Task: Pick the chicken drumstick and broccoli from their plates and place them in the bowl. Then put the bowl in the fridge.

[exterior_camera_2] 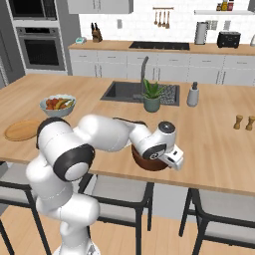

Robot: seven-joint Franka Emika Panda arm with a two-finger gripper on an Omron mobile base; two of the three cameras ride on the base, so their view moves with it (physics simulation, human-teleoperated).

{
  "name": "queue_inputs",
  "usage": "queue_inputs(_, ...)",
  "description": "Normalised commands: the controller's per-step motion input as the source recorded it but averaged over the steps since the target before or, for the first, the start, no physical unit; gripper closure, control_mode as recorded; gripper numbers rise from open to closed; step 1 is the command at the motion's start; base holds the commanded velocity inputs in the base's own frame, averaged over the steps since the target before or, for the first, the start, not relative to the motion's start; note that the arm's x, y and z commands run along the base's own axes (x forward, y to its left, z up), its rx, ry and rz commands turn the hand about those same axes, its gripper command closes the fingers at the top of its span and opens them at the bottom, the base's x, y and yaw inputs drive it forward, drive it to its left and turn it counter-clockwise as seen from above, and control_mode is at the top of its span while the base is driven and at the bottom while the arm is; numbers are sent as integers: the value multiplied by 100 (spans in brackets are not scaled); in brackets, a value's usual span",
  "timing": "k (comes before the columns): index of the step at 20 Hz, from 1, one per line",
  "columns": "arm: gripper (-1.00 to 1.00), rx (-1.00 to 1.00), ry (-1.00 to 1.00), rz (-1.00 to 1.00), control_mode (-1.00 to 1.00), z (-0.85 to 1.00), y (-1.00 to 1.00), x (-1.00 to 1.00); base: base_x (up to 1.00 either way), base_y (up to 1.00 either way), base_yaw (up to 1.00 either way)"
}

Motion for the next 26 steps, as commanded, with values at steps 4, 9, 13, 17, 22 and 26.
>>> queue_inputs(4,-100,0,0,0,-100,-10,0,19,0,0,0)
queue_inputs(9,-100,0,0,0,-100,-21,0,0,0,0,0)
queue_inputs(13,100,0,0,0,-100,-25,0,0,0,0,0)
queue_inputs(17,100,0,0,0,-100,-4,0,0,0,0,0)
queue_inputs(22,100,0,0,0,-100,-1,0,0,0,0,0)
queue_inputs(26,100,0,0,-2,-100,25,4,-11,0,0,0)
